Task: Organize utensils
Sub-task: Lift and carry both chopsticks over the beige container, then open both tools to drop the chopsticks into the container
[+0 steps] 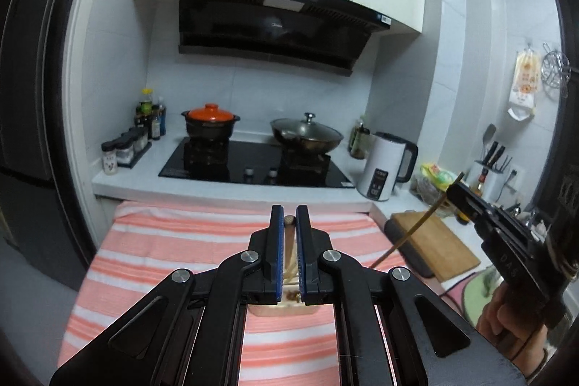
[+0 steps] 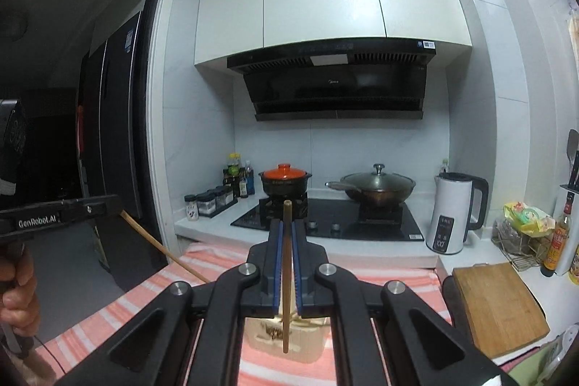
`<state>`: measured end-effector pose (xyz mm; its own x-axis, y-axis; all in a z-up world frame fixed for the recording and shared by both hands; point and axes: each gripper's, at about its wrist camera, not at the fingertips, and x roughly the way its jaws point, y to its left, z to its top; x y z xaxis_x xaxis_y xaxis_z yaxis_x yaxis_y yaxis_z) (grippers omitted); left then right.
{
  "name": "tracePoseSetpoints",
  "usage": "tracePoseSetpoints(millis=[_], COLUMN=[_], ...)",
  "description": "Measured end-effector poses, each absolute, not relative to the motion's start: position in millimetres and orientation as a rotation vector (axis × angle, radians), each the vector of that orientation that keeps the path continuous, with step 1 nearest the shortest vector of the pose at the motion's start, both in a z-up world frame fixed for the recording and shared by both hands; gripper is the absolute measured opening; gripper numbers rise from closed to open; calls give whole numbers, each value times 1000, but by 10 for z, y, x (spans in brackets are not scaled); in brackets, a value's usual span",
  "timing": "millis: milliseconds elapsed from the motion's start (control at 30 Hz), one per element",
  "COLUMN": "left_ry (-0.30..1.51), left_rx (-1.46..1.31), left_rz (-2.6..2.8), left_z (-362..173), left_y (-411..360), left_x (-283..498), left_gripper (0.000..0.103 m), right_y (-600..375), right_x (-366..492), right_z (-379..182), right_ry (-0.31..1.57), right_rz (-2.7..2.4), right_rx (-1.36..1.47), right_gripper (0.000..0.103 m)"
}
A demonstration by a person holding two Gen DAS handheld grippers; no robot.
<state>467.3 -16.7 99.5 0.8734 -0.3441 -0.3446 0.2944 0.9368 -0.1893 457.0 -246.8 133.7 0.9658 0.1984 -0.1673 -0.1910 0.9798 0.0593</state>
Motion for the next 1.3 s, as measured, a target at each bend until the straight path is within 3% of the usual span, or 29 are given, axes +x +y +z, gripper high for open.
tracePoseSetpoints(millis=[200, 567, 600, 633, 667, 733, 767, 933, 1133, 1300], left_ry=[482, 731, 738, 739, 736, 721, 715, 766, 893, 892], left_rx=[-169, -120, -120, -117, -110, -90, -74, 6, -44, -103], left_rz=[-340, -379, -383, -388, -388, -381, -375, -303, -179, -119], left_z=[562, -186, -205, -209, -201, -178, -173, -426, -1264, -1669], left_y=[-311, -524, -516, -502, -477, -407, -362, -116, 171, 157], left_x=[5268, 5680, 5651, 5604, 5534, 5358, 5249, 4570, 3655, 3088], left_gripper=[4, 7, 10, 22, 41, 67, 74, 90, 91, 91], right_y=[-2451, -2521, -2517, -2522, -2524, -2526, -2525, -2515, -2441, -2270], right_x=[5141, 5884, 5867, 5835, 5788, 5627, 5549, 4936, 4043, 3280], right_z=[1024, 32, 3, -7, 3, 63, 95, 143, -412, -968], right_ry=[150, 572, 578, 577, 570, 540, 529, 534, 674, 770], right_rz=[180, 221, 219, 222, 227, 232, 238, 254, 273, 269], right_rx=[89, 211, 208, 204, 199, 182, 164, 67, 14, -19], right_gripper=[5, 9, 9, 14, 32, 56, 57, 57, 57, 57])
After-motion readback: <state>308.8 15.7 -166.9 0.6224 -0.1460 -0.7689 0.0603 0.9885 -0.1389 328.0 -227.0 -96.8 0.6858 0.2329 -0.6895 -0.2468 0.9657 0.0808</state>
